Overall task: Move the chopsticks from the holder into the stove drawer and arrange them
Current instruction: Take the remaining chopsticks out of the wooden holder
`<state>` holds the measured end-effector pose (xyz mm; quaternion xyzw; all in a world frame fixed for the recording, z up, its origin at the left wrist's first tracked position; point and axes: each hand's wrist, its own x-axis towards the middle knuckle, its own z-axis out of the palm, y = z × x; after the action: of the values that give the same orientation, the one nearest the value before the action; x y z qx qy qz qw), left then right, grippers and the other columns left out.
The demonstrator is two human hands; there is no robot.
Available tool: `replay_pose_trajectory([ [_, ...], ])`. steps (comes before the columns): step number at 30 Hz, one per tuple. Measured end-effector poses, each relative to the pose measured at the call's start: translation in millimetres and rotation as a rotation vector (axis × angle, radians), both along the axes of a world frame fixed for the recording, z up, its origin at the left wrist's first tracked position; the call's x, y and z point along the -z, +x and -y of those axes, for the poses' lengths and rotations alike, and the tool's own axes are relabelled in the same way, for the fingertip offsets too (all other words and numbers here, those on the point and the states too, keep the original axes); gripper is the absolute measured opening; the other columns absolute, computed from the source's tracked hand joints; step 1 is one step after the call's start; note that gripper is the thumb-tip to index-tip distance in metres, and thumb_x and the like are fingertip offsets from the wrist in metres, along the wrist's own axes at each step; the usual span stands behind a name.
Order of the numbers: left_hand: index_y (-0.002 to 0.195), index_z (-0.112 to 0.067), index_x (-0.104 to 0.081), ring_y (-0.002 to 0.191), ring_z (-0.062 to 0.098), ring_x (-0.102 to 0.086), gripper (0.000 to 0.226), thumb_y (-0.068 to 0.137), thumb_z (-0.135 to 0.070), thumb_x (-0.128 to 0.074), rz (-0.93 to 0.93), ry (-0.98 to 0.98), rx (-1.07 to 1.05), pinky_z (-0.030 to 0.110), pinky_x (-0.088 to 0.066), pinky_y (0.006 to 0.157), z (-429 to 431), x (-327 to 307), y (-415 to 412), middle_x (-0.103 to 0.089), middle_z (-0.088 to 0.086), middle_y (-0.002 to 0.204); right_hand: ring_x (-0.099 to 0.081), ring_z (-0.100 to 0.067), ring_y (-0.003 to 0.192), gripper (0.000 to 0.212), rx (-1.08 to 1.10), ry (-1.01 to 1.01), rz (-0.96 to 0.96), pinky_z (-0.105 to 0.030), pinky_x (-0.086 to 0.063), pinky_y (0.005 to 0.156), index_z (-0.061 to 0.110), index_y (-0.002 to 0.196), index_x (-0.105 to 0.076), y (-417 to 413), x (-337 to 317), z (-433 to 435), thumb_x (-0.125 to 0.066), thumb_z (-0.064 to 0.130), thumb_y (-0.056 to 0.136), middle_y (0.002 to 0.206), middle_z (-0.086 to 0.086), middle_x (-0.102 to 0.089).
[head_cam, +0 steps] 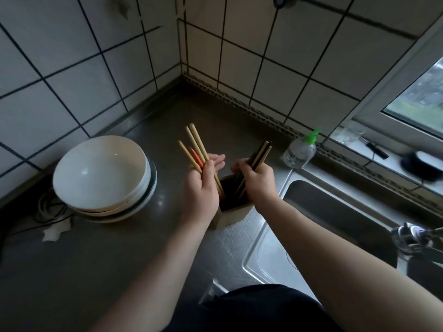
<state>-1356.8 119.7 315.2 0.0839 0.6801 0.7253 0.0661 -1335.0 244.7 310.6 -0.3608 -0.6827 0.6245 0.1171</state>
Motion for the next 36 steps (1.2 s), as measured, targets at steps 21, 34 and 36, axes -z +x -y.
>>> replay_pose_trajectory([
  [21,0.120,-0.002,-0.057,0.113,0.010,-0.065,0.026,0.105,-0.012,-0.038,-0.274,0.104,0.089,0.023,-0.051,0.094,-6,-76,45,-0.068,0.000,0.119,-0.067,-0.032,0.106,0.021,0.248,-0.169,-0.764,-0.044,-0.049,0.100,0.007,0.098,-0.065,99,-105,-35,-0.044,0.011,0.100,0.106,-0.019,-0.070],
  [34,0.111,-0.011,-0.061,0.112,0.016,-0.067,0.022,0.105,-0.010,-0.040,-0.281,0.174,0.658,0.039,-0.050,0.101,-84,-76,239,-0.070,0.001,0.118,-0.069,-0.029,0.100,0.023,0.626,0.153,-0.872,-0.041,-0.052,0.095,0.007,0.095,-0.067,351,-126,-33,-0.044,0.008,0.100,0.099,-0.015,-0.072],
  [36,0.110,-0.012,-0.062,0.111,0.016,-0.067,0.021,0.104,-0.007,-0.042,-0.270,0.183,0.756,0.039,-0.050,0.101,-88,-74,290,-0.070,0.003,0.117,-0.069,-0.028,0.101,0.023,0.730,0.205,-0.843,-0.037,-0.052,0.094,0.005,0.096,-0.066,408,-124,-24,-0.043,0.008,0.100,0.100,-0.014,-0.073],
])
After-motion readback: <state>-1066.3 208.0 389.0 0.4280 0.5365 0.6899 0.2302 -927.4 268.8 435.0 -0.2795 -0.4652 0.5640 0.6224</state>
